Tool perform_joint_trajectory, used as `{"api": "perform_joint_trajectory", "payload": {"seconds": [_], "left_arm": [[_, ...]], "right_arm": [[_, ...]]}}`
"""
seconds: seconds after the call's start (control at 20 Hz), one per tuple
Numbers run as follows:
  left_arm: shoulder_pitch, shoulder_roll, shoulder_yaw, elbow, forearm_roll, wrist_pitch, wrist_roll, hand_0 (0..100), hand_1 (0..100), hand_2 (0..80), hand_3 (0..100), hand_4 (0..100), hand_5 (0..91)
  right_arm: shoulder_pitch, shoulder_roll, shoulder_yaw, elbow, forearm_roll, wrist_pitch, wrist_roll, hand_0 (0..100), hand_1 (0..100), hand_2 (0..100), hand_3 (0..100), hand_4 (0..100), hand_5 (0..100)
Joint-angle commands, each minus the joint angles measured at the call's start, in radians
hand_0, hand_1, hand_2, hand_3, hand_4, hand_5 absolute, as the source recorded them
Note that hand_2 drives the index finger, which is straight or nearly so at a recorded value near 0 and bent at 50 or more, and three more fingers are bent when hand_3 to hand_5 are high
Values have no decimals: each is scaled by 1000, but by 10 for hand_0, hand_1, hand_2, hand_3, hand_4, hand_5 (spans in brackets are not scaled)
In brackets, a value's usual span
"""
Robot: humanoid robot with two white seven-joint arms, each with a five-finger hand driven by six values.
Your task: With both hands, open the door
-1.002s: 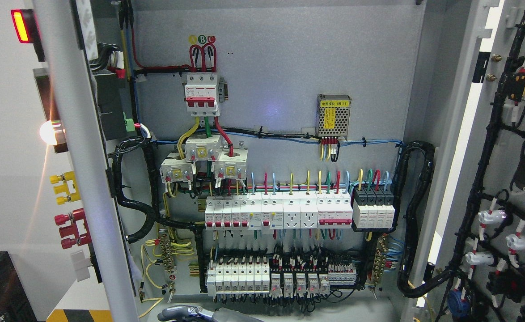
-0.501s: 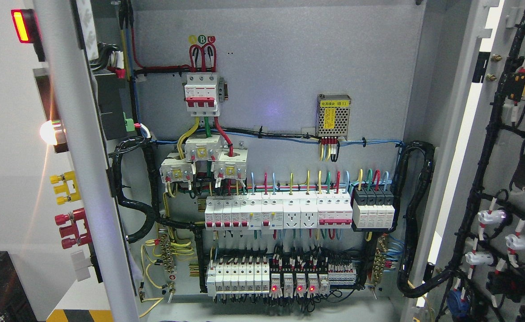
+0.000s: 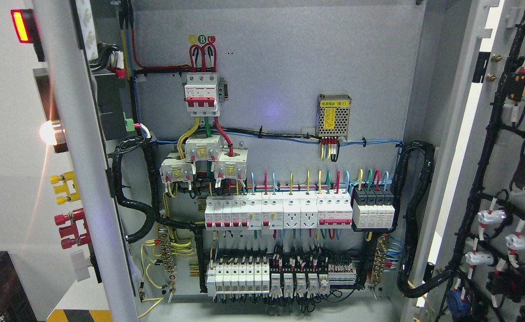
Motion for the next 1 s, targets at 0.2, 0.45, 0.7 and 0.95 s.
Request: {"api": "perform_joint_trajectory", "payload": {"seconds": [0.2,0.45,0.7,0.95], "left_arm": [[0,-20,0,-23,0,0,0,0,0,0,0,0,0],[0,-21,0,-25,0,0,0,0,0,0,0,0,0],[-1,-20,0,-25,1,0,1,0,0,0,0,0,0],[-1,-20,0,-28,1,0,1,0,0,0,0,0,0]], "right_arm": [[-2,107,11,2,10,3,-2,191,0,0,0,0,0],[-13,109,12,25,10,3,-2,191,0,0,0,0,0],[-27,126,12,48,11,3,-2,191,0,0,0,0,0],[-27,124,52,48,11,3,-2,191,0,0,0,0,0]]}}
